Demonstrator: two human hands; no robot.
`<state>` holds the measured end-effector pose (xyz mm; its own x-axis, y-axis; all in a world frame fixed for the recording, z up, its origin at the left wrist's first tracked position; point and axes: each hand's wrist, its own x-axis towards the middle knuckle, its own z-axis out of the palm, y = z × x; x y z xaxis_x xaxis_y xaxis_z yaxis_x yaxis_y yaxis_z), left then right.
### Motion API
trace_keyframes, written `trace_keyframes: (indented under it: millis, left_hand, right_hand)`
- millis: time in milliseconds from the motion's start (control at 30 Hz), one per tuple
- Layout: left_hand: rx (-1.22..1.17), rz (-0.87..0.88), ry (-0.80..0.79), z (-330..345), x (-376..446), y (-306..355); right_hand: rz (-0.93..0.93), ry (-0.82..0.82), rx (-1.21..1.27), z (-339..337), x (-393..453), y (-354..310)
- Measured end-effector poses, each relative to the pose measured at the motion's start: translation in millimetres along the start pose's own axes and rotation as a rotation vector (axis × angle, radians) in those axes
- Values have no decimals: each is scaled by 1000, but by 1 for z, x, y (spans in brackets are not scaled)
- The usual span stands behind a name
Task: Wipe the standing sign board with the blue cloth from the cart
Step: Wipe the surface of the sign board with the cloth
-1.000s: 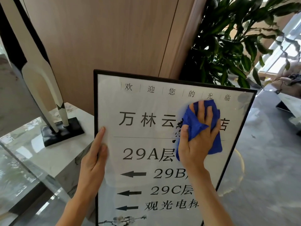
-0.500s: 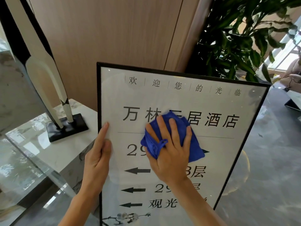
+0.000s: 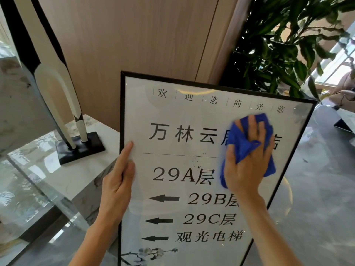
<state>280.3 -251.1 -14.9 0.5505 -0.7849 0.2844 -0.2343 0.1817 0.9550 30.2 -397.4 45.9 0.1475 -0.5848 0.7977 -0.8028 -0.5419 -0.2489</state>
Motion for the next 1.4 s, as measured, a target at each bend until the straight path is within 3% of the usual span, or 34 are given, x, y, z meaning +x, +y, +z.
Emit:
trace_keyframes:
  millis: [200,367,700,1033,1200,1400]
  left_hand:
    - [-34,39,-12,0,1,-2]
    - [-64,38,-15,0,2,-4]
    - [-84,12,-1,1,4,-3]
    - [-153,-8,-34,-2,1,-8]
    - [-172,-8,-28,-2,-1,-10]
    - [-208,3,-28,0,0,-13]
  right_hand:
    - [111,141,98,-9,24,13]
    - [85,86,20,5,15,-11]
    - [-318,-142,-134,41,-51,-76]
    - [-804,-397,-267,59,-157,-78]
    - [-967,-447,-337,60,-187,-65]
    - [-1007,-459,-225,54,-165,-52]
